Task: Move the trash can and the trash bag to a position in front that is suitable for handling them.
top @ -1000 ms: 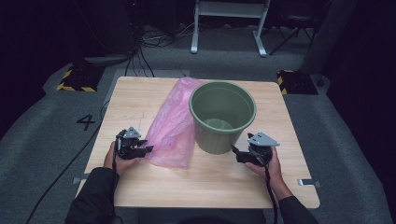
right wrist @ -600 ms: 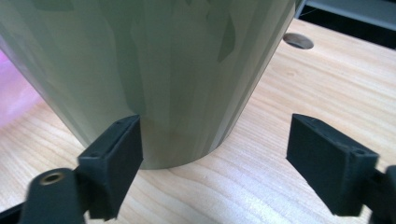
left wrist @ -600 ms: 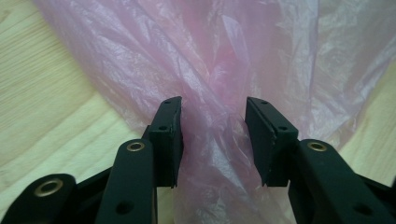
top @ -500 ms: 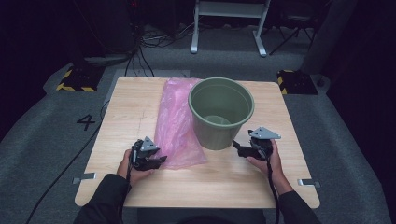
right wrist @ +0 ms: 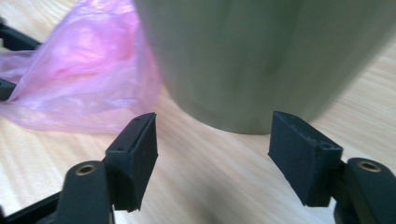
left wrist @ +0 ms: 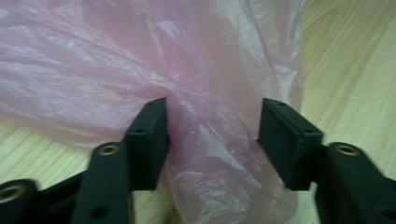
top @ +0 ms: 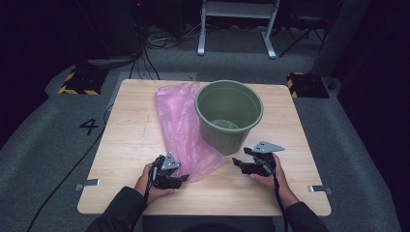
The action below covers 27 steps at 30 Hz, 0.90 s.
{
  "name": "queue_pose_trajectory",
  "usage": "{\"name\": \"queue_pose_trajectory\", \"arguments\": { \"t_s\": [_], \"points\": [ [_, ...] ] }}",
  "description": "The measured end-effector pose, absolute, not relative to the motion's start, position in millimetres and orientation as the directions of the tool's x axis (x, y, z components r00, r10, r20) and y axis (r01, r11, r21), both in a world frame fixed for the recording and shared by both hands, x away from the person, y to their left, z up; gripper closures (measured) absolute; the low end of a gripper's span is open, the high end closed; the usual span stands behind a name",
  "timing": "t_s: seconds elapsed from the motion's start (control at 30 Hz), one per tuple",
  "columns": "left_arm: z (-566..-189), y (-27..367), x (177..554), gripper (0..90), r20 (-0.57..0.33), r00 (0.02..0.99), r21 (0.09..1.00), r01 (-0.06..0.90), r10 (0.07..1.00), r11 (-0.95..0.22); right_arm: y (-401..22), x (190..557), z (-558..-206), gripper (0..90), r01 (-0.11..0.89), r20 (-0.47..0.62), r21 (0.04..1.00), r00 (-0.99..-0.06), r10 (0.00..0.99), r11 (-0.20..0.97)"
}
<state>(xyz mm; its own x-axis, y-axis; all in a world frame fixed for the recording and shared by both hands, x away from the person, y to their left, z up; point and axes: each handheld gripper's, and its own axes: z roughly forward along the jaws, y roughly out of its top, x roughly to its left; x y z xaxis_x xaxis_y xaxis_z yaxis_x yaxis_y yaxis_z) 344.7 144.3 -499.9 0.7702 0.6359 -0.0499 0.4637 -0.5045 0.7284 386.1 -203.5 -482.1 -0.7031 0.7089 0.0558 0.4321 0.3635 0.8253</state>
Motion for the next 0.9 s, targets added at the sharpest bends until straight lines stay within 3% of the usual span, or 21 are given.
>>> {"name": "queue_pose_trajectory", "arguments": {
  "t_s": [0.1,0.27,0.6,0.83,0.87,0.9],
  "points": [
    [-499,143,343,35.2,-0.059,0.782,0.74,0.451,0.62,-0.498,-194,382,-483,35.3,0.42,0.055,0.828,-0.72,0.691,0.371],
    [-499,137,341,38.9,-0.062,0.791,0.733,0.45,0.608,-0.51,-182,378,-482,33.2,0.397,0.04,0.832,-0.74,0.671,0.387],
    [-501,118,336,38.9,-0.068,0.823,0.735,0.423,0.563,-0.529,-156,381,-489,37.3,0.386,0.028,0.822,-0.763,0.646,0.419],
    [-501,106,330,38.9,-0.067,0.841,0.736,0.405,0.537,-0.542,-143,381,-494,51.2,0.368,-0.025,0.796,-0.774,0.633,0.481],
    [-501,104,329,38.4,-0.063,0.846,0.735,0.399,0.53,-0.549,-141,382,-496,61.8,0.373,-0.017,0.79,-0.78,0.625,0.486],
    [-501,104,329,38.0,-0.06,0.847,0.735,0.396,0.528,-0.551,-141,383,-497,65.5,0.373,-0.016,0.785,-0.786,0.618,0.495]
  ]
}}
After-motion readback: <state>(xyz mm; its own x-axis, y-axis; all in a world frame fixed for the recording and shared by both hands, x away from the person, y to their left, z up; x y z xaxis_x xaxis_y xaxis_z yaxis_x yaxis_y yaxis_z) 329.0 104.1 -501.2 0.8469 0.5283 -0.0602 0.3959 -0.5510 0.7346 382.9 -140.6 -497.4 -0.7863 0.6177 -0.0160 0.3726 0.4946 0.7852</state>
